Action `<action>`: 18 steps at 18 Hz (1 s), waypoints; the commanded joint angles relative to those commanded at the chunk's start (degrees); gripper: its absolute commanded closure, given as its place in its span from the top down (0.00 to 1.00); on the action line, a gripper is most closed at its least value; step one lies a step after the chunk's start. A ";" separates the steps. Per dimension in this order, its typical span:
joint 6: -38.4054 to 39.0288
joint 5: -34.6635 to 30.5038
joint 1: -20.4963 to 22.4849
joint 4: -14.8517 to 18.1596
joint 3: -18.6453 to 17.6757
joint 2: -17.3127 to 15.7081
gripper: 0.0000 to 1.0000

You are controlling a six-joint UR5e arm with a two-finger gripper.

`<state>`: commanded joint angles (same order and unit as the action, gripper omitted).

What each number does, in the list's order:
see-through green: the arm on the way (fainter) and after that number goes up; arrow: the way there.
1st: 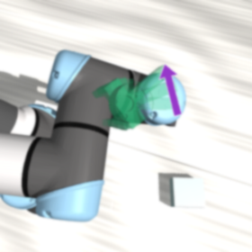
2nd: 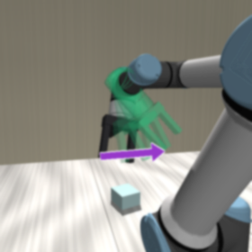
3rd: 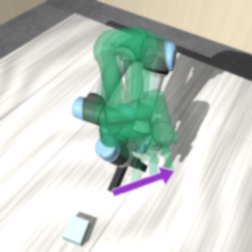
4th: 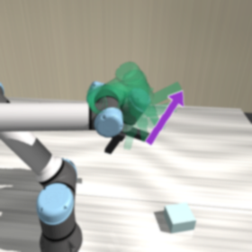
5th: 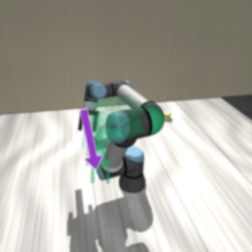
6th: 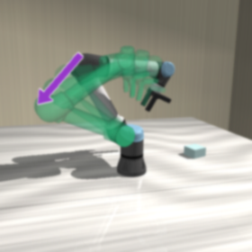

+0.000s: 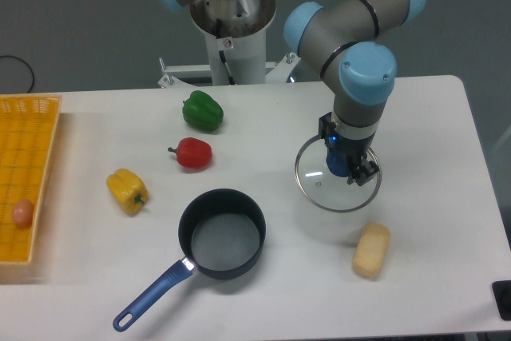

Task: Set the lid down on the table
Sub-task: 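Carry the clear glass lid with the gripper away from the saucepan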

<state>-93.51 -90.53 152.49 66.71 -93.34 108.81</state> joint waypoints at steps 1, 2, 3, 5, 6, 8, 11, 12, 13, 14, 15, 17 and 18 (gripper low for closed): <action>-0.18 0.00 0.00 0.00 -0.09 0.00 0.69; -0.18 0.00 0.17 0.00 -0.18 0.00 0.69; -0.18 0.00 0.44 0.00 -0.18 -0.09 0.69; -0.62 0.00 0.53 0.00 -0.18 -0.09 0.69; -1.23 0.00 0.96 0.00 -0.26 -0.09 0.69; -2.46 -0.09 1.58 0.00 -0.79 -0.09 0.69; -3.51 0.18 2.63 -0.17 -1.58 -0.35 0.69; -4.39 0.18 2.90 -0.18 -1.58 -0.26 0.69; -5.09 0.18 3.34 -0.18 -1.58 -0.35 0.69; -5.45 0.26 3.60 -0.18 -1.67 -0.35 0.69; -5.71 0.26 3.78 -0.35 -1.84 -0.35 0.69; -6.15 0.26 3.96 -0.61 -2.11 -0.26 0.69; -6.76 0.18 4.04 -0.79 -2.20 -0.26 0.69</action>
<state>-100.28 -90.35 156.53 65.92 -95.54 108.54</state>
